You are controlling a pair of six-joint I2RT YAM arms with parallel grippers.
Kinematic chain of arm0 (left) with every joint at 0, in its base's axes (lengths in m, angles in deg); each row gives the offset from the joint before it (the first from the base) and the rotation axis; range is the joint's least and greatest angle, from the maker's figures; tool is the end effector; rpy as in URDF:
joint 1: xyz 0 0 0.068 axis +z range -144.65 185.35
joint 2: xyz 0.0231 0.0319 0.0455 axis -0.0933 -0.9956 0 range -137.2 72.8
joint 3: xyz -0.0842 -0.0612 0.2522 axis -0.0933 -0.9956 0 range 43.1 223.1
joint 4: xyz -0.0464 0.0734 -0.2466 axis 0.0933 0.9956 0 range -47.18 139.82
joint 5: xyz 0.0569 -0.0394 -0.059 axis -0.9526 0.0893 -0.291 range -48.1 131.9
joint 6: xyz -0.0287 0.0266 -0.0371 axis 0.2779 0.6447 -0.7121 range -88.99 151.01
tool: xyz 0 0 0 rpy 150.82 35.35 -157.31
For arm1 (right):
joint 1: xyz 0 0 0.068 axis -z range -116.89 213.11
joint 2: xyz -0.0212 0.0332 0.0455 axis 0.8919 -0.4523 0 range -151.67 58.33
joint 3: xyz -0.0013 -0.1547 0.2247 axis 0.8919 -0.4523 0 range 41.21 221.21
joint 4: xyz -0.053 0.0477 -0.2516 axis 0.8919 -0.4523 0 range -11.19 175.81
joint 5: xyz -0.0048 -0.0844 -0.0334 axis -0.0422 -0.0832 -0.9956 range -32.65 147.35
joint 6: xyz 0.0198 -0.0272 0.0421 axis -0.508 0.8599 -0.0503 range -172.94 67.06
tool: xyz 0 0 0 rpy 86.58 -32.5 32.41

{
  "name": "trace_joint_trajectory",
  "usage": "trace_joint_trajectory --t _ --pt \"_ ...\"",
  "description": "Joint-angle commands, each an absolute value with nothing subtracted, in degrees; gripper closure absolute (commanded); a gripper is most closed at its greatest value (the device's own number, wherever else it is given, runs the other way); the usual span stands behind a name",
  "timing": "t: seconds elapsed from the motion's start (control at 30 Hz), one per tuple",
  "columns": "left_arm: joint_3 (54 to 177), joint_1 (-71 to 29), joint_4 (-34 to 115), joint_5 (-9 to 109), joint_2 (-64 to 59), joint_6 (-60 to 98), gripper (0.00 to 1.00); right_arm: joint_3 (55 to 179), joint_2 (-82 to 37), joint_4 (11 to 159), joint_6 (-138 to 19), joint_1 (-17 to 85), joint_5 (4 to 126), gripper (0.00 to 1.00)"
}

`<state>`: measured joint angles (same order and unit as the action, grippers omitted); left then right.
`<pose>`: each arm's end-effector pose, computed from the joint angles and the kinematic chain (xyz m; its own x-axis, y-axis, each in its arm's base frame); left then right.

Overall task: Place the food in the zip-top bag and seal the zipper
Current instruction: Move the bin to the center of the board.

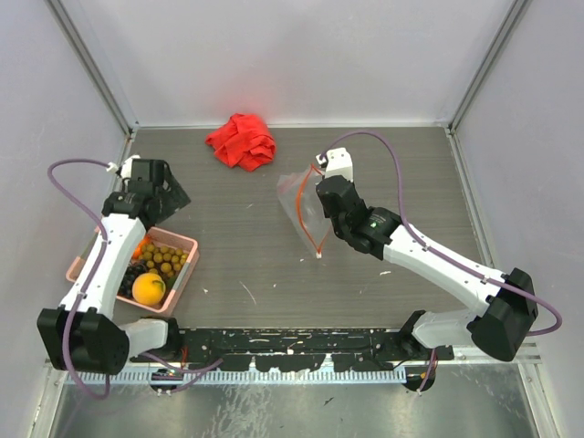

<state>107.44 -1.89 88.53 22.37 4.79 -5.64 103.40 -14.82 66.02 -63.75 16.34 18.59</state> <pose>0.2391 -0.0184 0.3209 -0.5462 -0.4977 -0.6738 -0.5273 0.8293 -0.1850 0.2100 0.1909 0.3265 -0.3814 -0.1923 -0.9042 -0.1305 0.9795 -0.1533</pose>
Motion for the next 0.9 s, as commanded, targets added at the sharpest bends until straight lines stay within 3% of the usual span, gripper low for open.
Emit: trace_joint_trajectory --t 0.0,0.3,0.67,0.87 --pt "106.8 2.8 86.8 21.1 2.9 -10.6 0.02 104.0 -14.5 68.0 -63.0 16.3 16.4 1.00" --pt "107.6 11.9 85.1 11.8 -7.6 -15.1 0.02 102.7 -13.4 68.9 -62.5 16.3 16.3 1.00" --pt "111.2 13.6 80.9 19.6 -17.5 -12.4 0.00 102.3 -12.7 69.4 -62.3 16.3 17.1 1.00" --pt "111.6 13.0 78.0 30.5 -20.2 -9.3 0.04 102.5 -13.1 69.5 -62.1 16.3 17.2 1.00"
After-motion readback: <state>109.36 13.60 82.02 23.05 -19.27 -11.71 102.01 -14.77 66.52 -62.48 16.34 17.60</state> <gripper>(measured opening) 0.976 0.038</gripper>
